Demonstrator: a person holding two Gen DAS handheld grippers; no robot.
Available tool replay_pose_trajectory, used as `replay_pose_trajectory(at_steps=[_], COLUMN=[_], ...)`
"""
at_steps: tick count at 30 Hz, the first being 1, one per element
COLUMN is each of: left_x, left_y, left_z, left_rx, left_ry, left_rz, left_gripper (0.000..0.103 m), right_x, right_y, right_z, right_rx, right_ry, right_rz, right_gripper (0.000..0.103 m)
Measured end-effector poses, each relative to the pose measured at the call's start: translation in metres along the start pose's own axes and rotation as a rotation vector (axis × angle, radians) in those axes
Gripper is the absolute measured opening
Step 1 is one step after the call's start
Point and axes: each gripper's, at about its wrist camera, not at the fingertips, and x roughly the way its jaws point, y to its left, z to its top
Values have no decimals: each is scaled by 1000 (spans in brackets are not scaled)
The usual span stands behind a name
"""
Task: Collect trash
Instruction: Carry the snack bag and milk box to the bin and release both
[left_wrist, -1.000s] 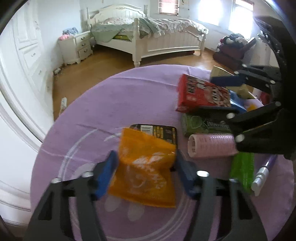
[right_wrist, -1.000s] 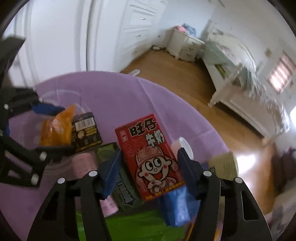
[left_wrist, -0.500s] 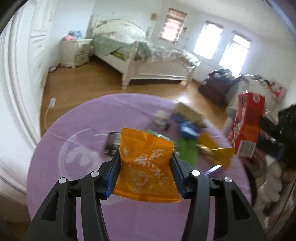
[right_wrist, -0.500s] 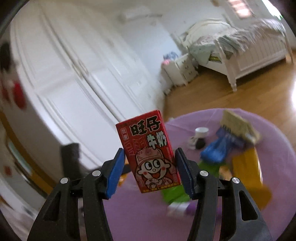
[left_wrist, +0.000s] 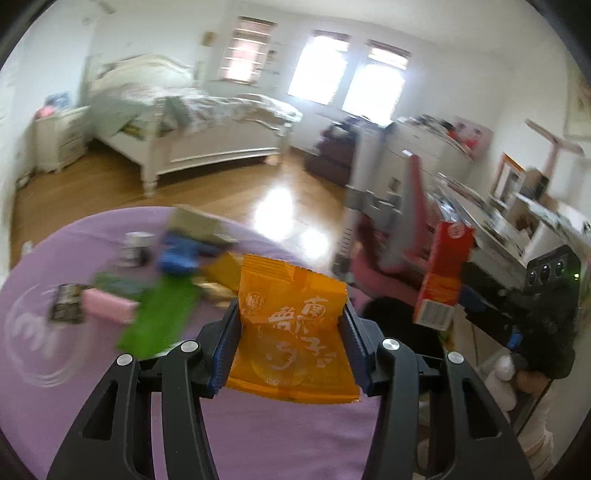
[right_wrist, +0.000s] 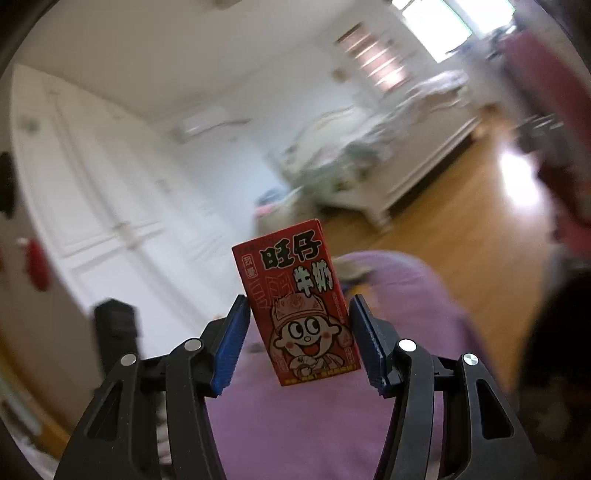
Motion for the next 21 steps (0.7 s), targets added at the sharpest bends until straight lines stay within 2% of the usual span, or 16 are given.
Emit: replay_pose_trajectory(at_steps=[6, 10, 15, 21], left_x=[55, 90, 133, 175], left_y=[-66, -108, -146, -168], left_z=[-8, -19, -34, -56], left_rx=[77, 114, 166, 193], left_ry=[70, 127, 201, 289], left_rz=[-124, -199, -266, -294], left_gripper=[51, 51, 51, 51], right_x=[-53, -70, -83, -92], right_y=[-54, -87, -124, -164], right_z=[-10, -23, -42, -64], right_rx=[44, 81, 133, 208], right_ry=[-84, -109, -125, -113], right_rz=[-221, -322, -423, -496], right_gripper=[56, 56, 56, 56])
